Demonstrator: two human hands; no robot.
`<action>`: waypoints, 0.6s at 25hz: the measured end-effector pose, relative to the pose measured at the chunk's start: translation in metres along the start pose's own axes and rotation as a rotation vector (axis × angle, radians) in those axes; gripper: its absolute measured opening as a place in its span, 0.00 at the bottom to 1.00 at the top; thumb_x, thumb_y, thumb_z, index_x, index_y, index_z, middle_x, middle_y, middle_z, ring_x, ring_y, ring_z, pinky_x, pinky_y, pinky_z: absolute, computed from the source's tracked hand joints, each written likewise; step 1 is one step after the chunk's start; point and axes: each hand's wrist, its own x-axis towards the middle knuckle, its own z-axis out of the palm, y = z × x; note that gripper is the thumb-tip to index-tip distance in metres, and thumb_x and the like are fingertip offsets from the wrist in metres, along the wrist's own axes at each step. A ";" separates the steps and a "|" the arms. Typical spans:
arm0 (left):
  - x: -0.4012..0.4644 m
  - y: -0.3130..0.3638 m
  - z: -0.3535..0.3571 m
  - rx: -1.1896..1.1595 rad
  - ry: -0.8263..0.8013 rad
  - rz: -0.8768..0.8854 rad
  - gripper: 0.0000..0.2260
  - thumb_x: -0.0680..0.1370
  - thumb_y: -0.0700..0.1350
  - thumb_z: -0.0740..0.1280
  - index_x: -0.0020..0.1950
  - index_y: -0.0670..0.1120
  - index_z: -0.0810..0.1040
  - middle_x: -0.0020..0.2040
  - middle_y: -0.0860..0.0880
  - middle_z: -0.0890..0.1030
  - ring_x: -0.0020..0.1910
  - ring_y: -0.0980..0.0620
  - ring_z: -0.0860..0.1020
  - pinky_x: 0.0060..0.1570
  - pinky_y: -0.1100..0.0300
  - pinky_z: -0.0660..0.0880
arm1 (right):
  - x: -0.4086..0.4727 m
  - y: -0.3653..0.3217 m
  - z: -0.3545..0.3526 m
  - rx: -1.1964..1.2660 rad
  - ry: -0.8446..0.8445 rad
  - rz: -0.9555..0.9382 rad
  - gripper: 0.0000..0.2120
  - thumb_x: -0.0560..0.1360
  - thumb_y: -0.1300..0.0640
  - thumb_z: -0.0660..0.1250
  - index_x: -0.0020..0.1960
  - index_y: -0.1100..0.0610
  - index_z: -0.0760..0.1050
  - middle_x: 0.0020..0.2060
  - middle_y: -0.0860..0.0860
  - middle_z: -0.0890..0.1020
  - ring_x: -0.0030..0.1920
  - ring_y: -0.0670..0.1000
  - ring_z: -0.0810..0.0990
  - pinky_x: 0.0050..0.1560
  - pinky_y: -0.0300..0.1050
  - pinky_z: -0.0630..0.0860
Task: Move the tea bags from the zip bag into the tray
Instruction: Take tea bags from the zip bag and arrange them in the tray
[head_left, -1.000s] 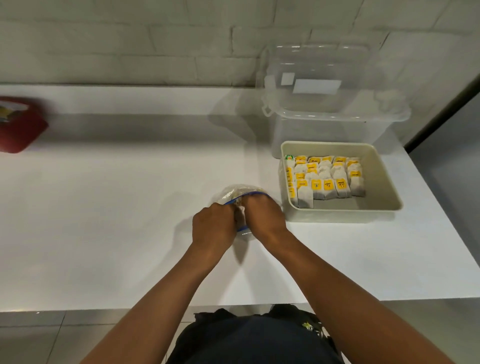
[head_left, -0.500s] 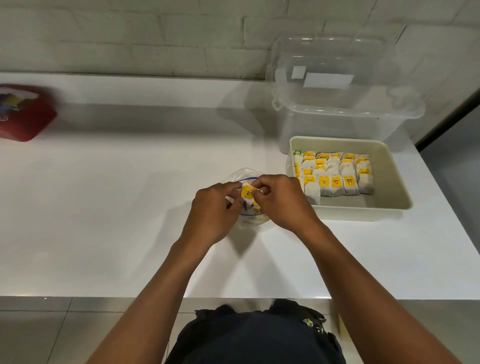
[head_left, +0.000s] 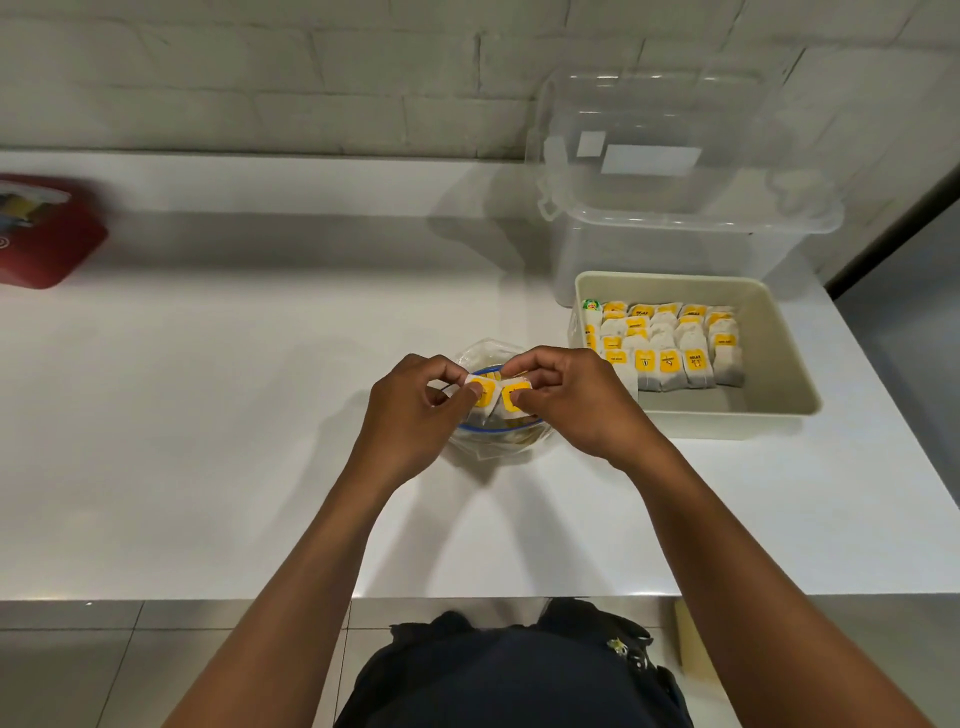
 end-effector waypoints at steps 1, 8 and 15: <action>0.000 0.002 -0.002 -0.008 0.005 -0.002 0.03 0.75 0.49 0.72 0.42 0.54 0.81 0.40 0.58 0.79 0.34 0.61 0.78 0.36 0.71 0.69 | 0.000 -0.001 -0.003 -0.001 0.007 -0.002 0.12 0.73 0.66 0.72 0.53 0.53 0.82 0.39 0.49 0.85 0.37 0.45 0.83 0.39 0.38 0.79; 0.004 0.024 0.001 -0.077 0.020 0.057 0.04 0.77 0.46 0.70 0.44 0.54 0.78 0.37 0.60 0.81 0.34 0.59 0.78 0.35 0.67 0.74 | -0.002 -0.008 -0.030 -0.136 0.083 -0.123 0.12 0.76 0.62 0.68 0.56 0.48 0.78 0.37 0.47 0.82 0.36 0.45 0.79 0.41 0.39 0.76; 0.021 0.077 0.040 -0.119 -0.025 0.114 0.04 0.76 0.44 0.71 0.44 0.53 0.79 0.40 0.55 0.81 0.38 0.52 0.81 0.41 0.56 0.78 | 0.006 0.017 -0.119 -0.384 0.381 -0.146 0.16 0.76 0.60 0.67 0.61 0.46 0.76 0.42 0.43 0.81 0.41 0.43 0.78 0.44 0.26 0.68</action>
